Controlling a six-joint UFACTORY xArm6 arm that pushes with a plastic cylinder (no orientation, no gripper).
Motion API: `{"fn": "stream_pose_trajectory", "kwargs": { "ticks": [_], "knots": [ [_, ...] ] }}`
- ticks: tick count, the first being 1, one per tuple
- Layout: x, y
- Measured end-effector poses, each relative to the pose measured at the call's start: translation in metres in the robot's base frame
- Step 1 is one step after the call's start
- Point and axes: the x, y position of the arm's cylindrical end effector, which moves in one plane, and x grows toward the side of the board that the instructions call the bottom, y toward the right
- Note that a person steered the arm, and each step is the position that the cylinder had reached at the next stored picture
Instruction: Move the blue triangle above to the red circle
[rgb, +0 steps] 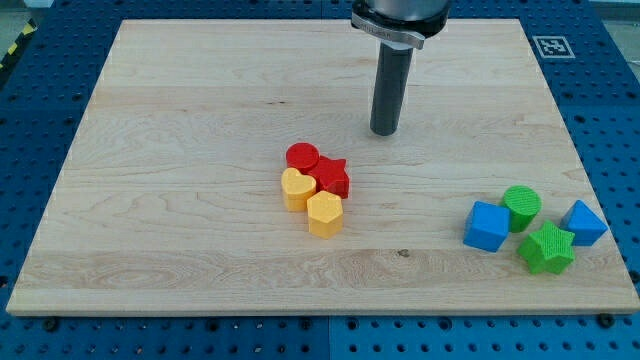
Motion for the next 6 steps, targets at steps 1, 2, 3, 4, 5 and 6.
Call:
{"fn": "stream_pose_trajectory", "kwargs": {
  "ticks": [1,2,3,4,5,6],
  "knots": [
    [0.000,0.000],
    [0.000,0.000],
    [0.000,0.020],
    [0.008,0.070],
    [0.040,0.121],
    [0.068,0.147]
  ]
}}
